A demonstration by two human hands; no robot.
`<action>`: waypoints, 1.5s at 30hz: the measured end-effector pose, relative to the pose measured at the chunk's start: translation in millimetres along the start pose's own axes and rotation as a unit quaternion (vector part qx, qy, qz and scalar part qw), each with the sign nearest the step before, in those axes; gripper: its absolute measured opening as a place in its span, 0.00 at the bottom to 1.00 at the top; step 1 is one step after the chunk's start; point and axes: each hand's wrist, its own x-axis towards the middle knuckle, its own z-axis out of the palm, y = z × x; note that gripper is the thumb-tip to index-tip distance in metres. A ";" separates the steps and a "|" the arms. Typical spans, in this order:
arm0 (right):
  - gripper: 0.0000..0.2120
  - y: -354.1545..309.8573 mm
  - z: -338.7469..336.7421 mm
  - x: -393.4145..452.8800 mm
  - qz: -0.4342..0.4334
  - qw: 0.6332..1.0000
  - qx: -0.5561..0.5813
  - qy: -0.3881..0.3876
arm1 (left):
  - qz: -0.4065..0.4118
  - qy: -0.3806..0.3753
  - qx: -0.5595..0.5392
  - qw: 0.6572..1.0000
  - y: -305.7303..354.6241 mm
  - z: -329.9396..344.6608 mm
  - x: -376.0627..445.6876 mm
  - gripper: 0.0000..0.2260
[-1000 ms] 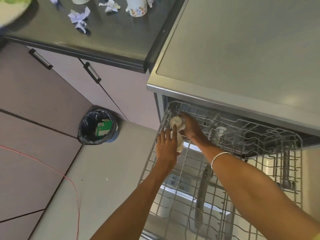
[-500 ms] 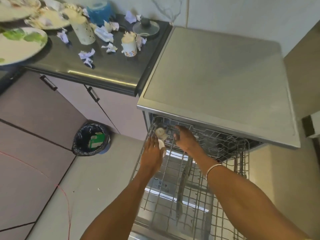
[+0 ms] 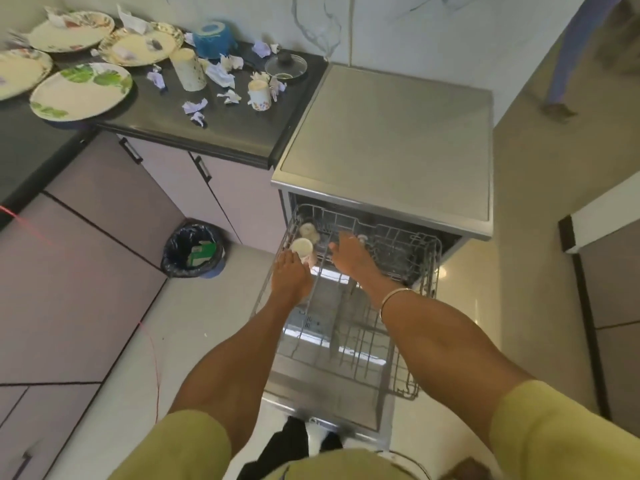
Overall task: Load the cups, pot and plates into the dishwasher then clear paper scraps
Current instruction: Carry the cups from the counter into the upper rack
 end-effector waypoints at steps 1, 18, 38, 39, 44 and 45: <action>0.18 -1.7 -1.7 -9.8 -0.005 1.000 -0.010 0.003 | -0.001 0.002 -0.002 1.000 -0.2 -1.7 -9.6 0.24; 0.17 -99.3 53.0 -106.3 -0.081 0.995 -0.023 -0.050 | -0.052 0.090 -0.027 0.994 -117.7 -44.8 -85.1 0.22; 0.20 -307.3 163.4 -98.3 -0.049 0.998 -0.028 -0.006 | 0.057 0.048 0.001 0.997 -362.6 -148.6 -55.1 0.23; 0.19 -312.1 161.1 -94.5 -0.046 0.999 -0.027 -0.003 | 0.061 0.046 0.000 0.997 -365.3 -152.3 -47.5 0.23; 0.18 -329.6 147.3 -58.3 -0.040 0.999 -0.016 0.032 | 0.101 0.065 0.010 0.993 -366.8 -177.0 -6.0 0.20; 0.18 -333.1 145.0 -48.5 -0.036 0.999 -0.009 0.033 | 0.107 0.071 0.007 0.992 -367.3 -182.4 4.3 0.19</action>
